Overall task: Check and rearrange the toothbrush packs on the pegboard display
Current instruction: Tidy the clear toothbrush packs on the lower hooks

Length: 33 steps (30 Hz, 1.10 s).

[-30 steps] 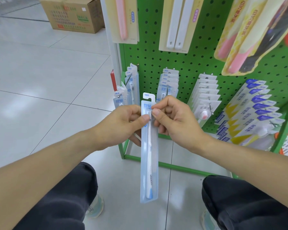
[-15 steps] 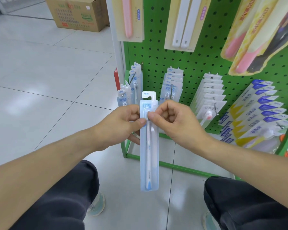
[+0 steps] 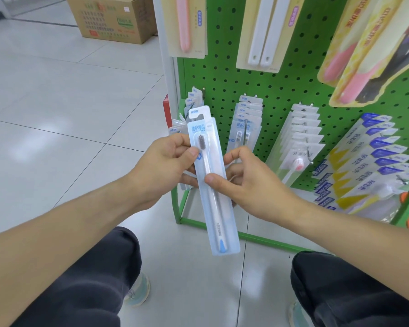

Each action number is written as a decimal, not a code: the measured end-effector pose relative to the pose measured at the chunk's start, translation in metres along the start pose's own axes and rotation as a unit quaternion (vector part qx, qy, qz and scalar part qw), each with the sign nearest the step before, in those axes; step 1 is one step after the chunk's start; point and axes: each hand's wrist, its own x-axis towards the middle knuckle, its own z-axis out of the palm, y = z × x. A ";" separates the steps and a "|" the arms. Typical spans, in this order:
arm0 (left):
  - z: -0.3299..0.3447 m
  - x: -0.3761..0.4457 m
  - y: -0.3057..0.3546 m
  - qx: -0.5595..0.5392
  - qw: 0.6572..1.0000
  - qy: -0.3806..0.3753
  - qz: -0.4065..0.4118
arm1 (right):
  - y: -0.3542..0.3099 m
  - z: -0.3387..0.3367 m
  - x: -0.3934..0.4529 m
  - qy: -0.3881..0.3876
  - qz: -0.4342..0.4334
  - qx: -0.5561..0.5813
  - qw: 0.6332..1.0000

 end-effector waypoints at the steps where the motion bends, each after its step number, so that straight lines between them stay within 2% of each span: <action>1: 0.000 0.001 0.000 -0.002 1.000 0.010 0.007 | -0.001 -0.002 -0.002 -0.036 0.008 0.016 0.999; 4: 0.001 0.002 0.003 -0.022 0.999 0.036 0.013 | 0.001 -0.005 -0.006 -0.108 0.002 0.046 0.993; 6: 0.001 0.001 0.005 -0.014 1.000 0.010 -0.006 | 0.001 -0.007 -0.006 -0.072 -0.003 0.070 0.995; 9: 0.003 -0.003 0.003 0.064 0.996 -0.053 -0.028 | -0.003 -0.010 -0.004 -0.021 -0.008 0.110 0.994; 12: 0.005 -0.003 0.002 0.076 0.996 -0.036 -0.022 | -0.006 -0.014 -0.007 -0.081 0.008 0.139 0.987; 16: 0.004 -0.001 0.003 0.065 0.998 0.005 -0.021 | -0.006 -0.017 -0.007 -0.132 0.018 0.087 0.987; 21: 0.008 -0.002 0.001 0.064 0.997 0.027 -0.028 | -0.007 -0.026 -0.006 -0.216 0.027 0.115 0.969; 27: 0.004 -0.004 0.008 0.113 0.992 -0.004 -0.058 | 0.000 -0.023 -0.008 -0.190 0.036 0.115 0.975; 31: 0.002 -0.006 0.011 0.090 0.993 0.024 -0.073 | -0.001 -0.025 -0.006 -0.181 0.037 0.112 0.976; 33: 0.002 -0.006 0.010 0.067 0.993 0.044 -0.083 | -0.001 -0.023 -0.005 -0.164 0.008 0.076 0.983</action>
